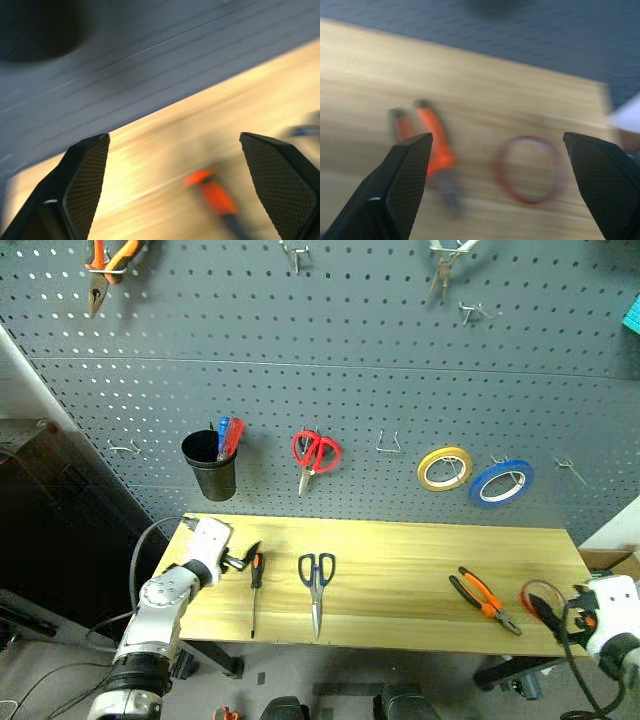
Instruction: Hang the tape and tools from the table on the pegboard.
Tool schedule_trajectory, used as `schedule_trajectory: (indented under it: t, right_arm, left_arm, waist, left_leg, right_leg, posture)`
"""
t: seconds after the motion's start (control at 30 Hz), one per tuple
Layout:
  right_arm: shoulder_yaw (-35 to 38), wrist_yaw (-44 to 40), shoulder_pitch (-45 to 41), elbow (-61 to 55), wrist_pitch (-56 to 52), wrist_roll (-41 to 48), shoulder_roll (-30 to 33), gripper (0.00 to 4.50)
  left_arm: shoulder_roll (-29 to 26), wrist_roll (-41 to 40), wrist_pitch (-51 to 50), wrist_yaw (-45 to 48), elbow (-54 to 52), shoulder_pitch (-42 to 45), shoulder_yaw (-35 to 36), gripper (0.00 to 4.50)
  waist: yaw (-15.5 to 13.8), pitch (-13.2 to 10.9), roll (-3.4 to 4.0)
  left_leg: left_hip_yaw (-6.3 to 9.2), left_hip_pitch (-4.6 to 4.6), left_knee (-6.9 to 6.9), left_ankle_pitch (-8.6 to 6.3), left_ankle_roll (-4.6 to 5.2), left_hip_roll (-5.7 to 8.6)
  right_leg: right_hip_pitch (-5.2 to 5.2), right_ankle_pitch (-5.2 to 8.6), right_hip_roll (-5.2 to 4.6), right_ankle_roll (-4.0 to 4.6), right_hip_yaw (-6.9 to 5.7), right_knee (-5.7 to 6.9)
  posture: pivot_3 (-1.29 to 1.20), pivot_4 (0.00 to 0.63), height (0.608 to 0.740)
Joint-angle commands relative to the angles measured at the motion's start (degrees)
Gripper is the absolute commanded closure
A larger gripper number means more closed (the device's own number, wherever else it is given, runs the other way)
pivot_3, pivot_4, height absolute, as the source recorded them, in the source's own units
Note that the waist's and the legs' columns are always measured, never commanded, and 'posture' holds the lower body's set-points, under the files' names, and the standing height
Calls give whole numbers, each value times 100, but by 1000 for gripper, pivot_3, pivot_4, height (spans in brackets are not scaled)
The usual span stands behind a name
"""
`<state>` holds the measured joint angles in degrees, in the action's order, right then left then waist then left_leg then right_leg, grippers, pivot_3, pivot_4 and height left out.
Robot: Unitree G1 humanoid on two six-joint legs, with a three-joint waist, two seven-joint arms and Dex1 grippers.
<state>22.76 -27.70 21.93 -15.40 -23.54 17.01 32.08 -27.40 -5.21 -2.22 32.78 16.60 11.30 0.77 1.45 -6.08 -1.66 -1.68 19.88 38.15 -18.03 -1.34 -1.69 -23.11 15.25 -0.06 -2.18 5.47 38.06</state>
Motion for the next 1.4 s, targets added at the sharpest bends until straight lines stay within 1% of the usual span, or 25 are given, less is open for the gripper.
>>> schedule_trajectory:
  t: [0.03,0.1,0.17,0.23,0.3,0.37,0.53,0.63,0.87,0.97,1.17,1.27,1.37,1.4]
  right_arm:
    - [-118,38,-251,-148,-309,-95,190,0]
    - [-237,98,-515,75,-447,-196,276,0]
    - [-326,144,-803,411,-593,-300,365,0]
    - [-370,132,-1151,830,-754,-323,434,0]
    - [-426,126,-1455,1214,-752,-408,518,0]
    - [-460,160,-1829,1648,-838,-442,550,0]
    - [-773,-14,-2750,2956,-697,-633,636,0]
    - [-916,-149,-3267,3824,-789,-669,654,0]
    - [-1132,-270,-4024,5451,-644,-869,694,0]
    - [-1155,-454,-4228,5957,-753,-872,701,542]
    - [-1386,-649,-4333,6380,-638,-1068,732,2516]
    - [-1609,-564,-4203,6282,-437,-1270,712,3483]
    - [-1601,-392,-4005,6054,-408,-1286,645,4468]
    - [-1570,-329,-3915,5930,-417,-1272,626,4468]
  left_arm:
    - [9,-70,-301,571,-1055,137,-510,67]
    - [54,-166,-418,850,-1280,268,-688,67]
    - [29,-80,-460,1068,-1436,410,-924,67]
    - [-71,-76,-399,1553,-1663,581,-1250,67]
    - [-136,-194,-441,2017,-1917,706,-1497,67]
    - [-127,-447,-865,2280,-2171,815,-1576,67]
    - [-48,-426,-860,2449,-2346,1151,-1714,67]
    - [41,-470,-951,2509,-2409,1277,-1772,67]
    - [-28,-467,-951,2706,-2610,1195,-1886,67]
    - [-36,-442,-943,2743,-2686,1151,-1924,0]
    - [-56,-398,-780,2832,-2733,1142,-1971,0]
    - [-30,-341,-570,2870,-2714,1148,-2020,0]
    - [104,-498,-494,2850,-2763,1115,-2019,0]
    - [138,-604,-530,2874,-2795,1102,-2001,0]
  waist:
    - [16,-51,-4]
    - [40,-130,-3]
    - [57,-192,-1]
    - [84,-263,-10]
    - [103,-335,-2]
    - [122,-391,1]
    - [161,-523,-4]
    - [169,-592,-1]
    - [165,-733,10]
    - [162,-755,9]
    - [155,-768,-7]
    - [152,-771,-15]
    - [155,-777,-26]
    - [152,-778,-27]
  left_leg:
    - [-1,0,3,0,0,6]
    - [-3,-2,6,0,0,8]
    - [-6,-1,12,0,0,14]
    - [-3,0,11,0,0,11]
    - [2,2,8,0,0,6]
    - [-1,6,6,0,1,7]
    - [4,16,1,-5,10,4]
    - [8,21,0,-8,15,1]
    - [26,51,4,-10,18,-3]
    - [29,62,5,-10,18,-1]
    - [45,73,7,-11,19,-2]
    - [51,76,12,-11,19,-1]
    - [66,82,25,-11,18,-1]
    - [73,91,34,-12,19,0]
  right_leg:
    - [2,0,1,0,0,-2]
    - [6,0,3,0,3,-6]
    - [5,0,9,-1,5,-6]
    - [2,-1,19,0,5,-6]
    - [-1,-1,28,2,6,-7]
    - [-5,-1,25,2,8,-7]
    - [-9,0,19,2,9,-16]
    - [-10,1,11,-1,9,-19]
    - [-20,9,-17,-16,6,-27]
    - [-27,9,-22,-16,4,-30]
    - [-26,9,-24,-17,-6,-33]
    - [-25,9,-24,-17,-10,-34]
    - [-18,9,-24,-18,-16,-36]
    - [-18,8,-26,-19,-20,-36]
  posture:
    - [-36,184,740]
    - [-47,197,740]
    - [-51,207,740]
    - [-55,222,740]
    - [-55,228,740]
    - [-57,238,740]
    - [-43,258,740]
    - [-34,271,740]
    - [-16,286,740]
    - [-7,290,740]
    - [-1,288,740]
    - [-12,287,740]
    - [-24,285,740]
    - [-24,285,740]
